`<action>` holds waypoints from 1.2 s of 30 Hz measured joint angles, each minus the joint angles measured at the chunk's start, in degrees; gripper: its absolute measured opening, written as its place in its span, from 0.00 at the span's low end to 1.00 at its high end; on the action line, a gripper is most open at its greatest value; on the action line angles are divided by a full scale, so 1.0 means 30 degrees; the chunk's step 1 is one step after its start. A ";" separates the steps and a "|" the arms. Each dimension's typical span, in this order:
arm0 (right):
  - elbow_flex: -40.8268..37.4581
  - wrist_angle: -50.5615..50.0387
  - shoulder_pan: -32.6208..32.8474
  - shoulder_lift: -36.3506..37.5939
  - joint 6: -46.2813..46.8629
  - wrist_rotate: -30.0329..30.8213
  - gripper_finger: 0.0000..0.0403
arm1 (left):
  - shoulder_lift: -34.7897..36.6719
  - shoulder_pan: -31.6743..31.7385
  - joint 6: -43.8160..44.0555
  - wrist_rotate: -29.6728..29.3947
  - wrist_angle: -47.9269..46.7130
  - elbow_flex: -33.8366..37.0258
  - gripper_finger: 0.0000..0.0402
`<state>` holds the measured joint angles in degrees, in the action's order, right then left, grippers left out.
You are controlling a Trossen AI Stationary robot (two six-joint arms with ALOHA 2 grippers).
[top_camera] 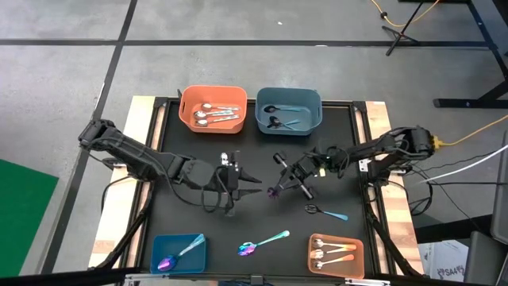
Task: Sort silverware by color (type)
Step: Put the purple spoon into the bottom blue bin
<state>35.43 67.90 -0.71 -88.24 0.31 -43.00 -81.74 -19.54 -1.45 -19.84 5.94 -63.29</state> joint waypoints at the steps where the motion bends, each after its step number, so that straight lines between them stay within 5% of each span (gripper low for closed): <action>1: 0.0210 -0.0015 0.0002 -0.0185 0.0189 -0.0281 0.00 | -0.0130 0.0099 -0.0315 0.0275 0.0271 0.0000 0.26; 36: 0.1999 -0.0296 0.0000 -0.1577 0.1081 -0.0992 0.00 | -0.2143 0.2016 -0.2262 0.5403 0.5503 0.0000 0.32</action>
<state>41.43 67.01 -0.71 -92.97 3.55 -45.98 -88.17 -13.50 -8.24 -3.64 22.45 -63.29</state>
